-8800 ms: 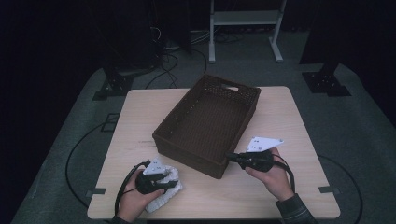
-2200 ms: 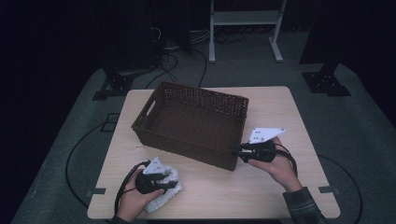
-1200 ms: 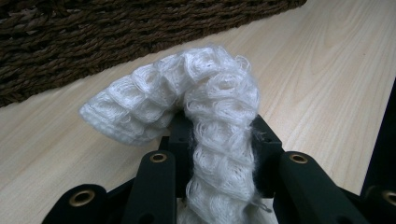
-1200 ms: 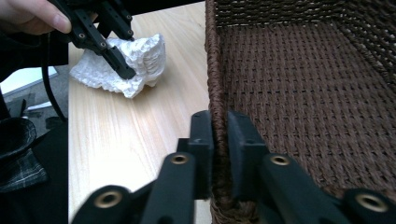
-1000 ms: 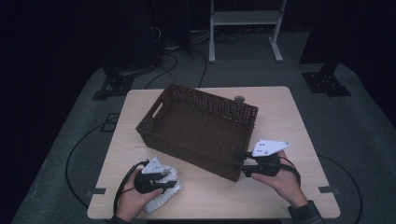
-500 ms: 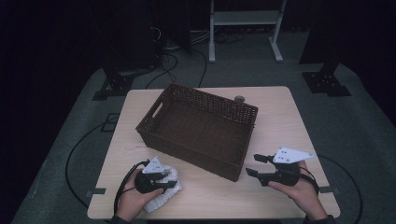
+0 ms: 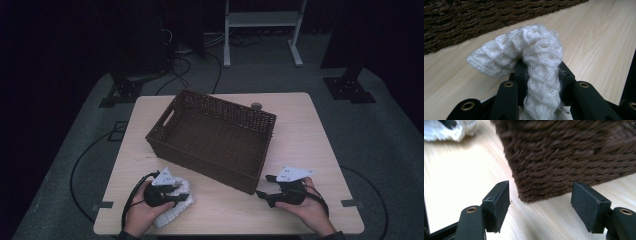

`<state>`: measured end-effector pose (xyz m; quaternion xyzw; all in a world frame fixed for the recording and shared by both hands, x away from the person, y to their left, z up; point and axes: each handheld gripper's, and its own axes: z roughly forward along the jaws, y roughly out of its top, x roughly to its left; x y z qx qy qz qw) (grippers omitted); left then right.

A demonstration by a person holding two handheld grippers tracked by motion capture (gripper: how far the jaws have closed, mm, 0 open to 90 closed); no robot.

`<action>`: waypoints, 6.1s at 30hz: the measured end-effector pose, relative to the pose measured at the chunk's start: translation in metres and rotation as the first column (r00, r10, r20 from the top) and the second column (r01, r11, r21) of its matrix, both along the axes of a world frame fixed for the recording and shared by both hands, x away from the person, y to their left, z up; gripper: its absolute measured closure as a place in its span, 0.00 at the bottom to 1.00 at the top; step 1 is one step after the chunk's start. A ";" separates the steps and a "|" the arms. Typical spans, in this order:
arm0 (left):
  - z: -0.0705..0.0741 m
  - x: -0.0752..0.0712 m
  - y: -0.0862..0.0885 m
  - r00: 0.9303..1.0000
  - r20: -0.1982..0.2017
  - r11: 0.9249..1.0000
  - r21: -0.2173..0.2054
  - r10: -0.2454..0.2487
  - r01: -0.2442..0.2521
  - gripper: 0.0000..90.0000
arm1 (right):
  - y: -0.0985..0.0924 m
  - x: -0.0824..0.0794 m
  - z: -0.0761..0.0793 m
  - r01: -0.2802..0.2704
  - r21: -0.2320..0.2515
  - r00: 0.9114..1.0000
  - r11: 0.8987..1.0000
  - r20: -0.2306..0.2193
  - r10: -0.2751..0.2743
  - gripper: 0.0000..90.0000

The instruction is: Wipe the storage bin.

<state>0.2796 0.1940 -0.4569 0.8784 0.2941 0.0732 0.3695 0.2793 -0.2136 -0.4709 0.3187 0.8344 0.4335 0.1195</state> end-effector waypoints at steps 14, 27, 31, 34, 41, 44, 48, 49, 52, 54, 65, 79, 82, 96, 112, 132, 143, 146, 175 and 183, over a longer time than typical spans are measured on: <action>0.000 0.000 0.002 1.000 0.002 1.000 -0.002 0.009 -0.009 0.75 | 0.027 0.003 -0.023 0.080 -0.112 0.996 0.990 -0.023 -0.083 0.32; 0.002 0.004 0.010 0.999 0.009 0.999 0.000 0.037 -0.037 0.75 | 0.036 0.005 -0.031 0.115 -0.110 0.993 0.987 -0.003 -0.116 0.30; 0.004 0.006 0.015 0.998 0.016 0.998 -0.007 0.056 -0.056 0.75 | 0.038 0.007 -0.032 0.127 -0.112 0.992 0.986 -0.005 -0.129 0.26; 0.007 0.009 0.021 0.997 0.024 0.997 -0.011 0.073 -0.073 0.75 | 0.040 0.008 -0.032 0.135 -0.117 0.991 0.984 -0.005 -0.137 0.25; 0.016 0.019 0.043 0.988 0.053 0.989 -0.032 0.145 -0.144 0.75 | 0.039 0.009 -0.032 0.137 -0.114 0.990 0.984 -0.003 -0.138 0.27; 0.019 0.022 0.050 0.984 0.059 0.985 -0.038 0.170 -0.168 0.75 | 0.039 0.008 -0.032 0.136 -0.114 0.991 0.984 -0.002 -0.137 0.27; 0.026 0.029 0.065 0.974 0.080 0.977 -0.045 0.212 -0.209 0.75 | 0.039 0.009 -0.032 0.136 -0.113 0.990 0.984 -0.004 -0.138 0.27; 0.026 0.029 0.065 0.974 0.080 0.977 -0.045 0.212 -0.209 0.75 | 0.039 0.009 -0.032 0.136 -0.113 0.990 0.984 -0.004 -0.138 0.27; 0.034 0.037 0.076 0.963 0.098 0.968 -0.059 0.250 -0.246 0.75 | 0.039 0.009 -0.032 0.136 -0.113 0.991 0.984 -0.004 -0.137 0.27; 0.038 0.041 0.080 0.959 0.108 0.964 -0.073 0.261 -0.254 0.75 | 0.039 0.009 -0.032 0.136 -0.113 0.991 0.984 -0.004 -0.137 0.27; 0.052 0.073 0.087 0.949 0.164 0.963 -0.034 0.271 -0.269 0.75 | 0.039 0.009 -0.032 0.135 -0.113 0.991 0.984 -0.003 -0.136 0.27; 0.034 0.094 0.086 0.959 0.128 0.967 -0.015 0.254 -0.254 0.75 | 0.039 0.009 -0.032 0.133 -0.112 0.991 0.985 -0.003 -0.134 0.27; 0.033 0.096 0.087 0.960 0.116 0.967 -0.027 0.255 -0.254 0.75 | 0.039 0.009 -0.032 0.134 -0.112 0.991 0.985 -0.003 -0.136 0.27; 0.014 0.105 0.087 0.964 0.074 0.966 0.010 0.256 -0.257 0.76 | 0.039 0.009 -0.032 0.132 -0.110 0.991 0.985 -0.004 -0.134 0.27; -0.013 0.112 0.084 0.966 0.014 0.965 0.043 0.257 -0.257 0.76 | 0.039 0.009 -0.032 0.127 -0.109 0.992 0.986 -0.006 -0.128 0.28; 0.024 0.096 0.093 0.959 0.072 0.956 -0.121 0.275 -0.266 0.77 | 0.039 0.009 -0.032 0.126 -0.110 0.992 0.986 -0.004 -0.127 0.28; 0.047 0.086 0.092 0.959 0.125 0.957 -0.178 0.253 -0.229 0.77 | 0.039 0.009 -0.032 0.126 -0.110 0.992 0.986 -0.004 -0.128 0.28; 0.044 0.087 0.088 0.963 0.119 0.962 -0.157 0.243 -0.223 0.77 | 0.039 0.009 -0.032 0.127 -0.110 0.992 0.986 -0.004 -0.128 0.28; -0.001 0.104 0.067 0.978 0.036 0.979 -0.013 0.204 -0.203 0.76 | 0.039 0.009 -0.032 0.127 -0.109 0.992 0.986 -0.005 -0.128 0.28; -0.015 0.104 0.060 0.981 0.012 0.980 0.045 0.193 -0.193 0.76 | 0.039 0.009 -0.032 0.126 -0.110 0.992 0.986 -0.004 -0.127 0.28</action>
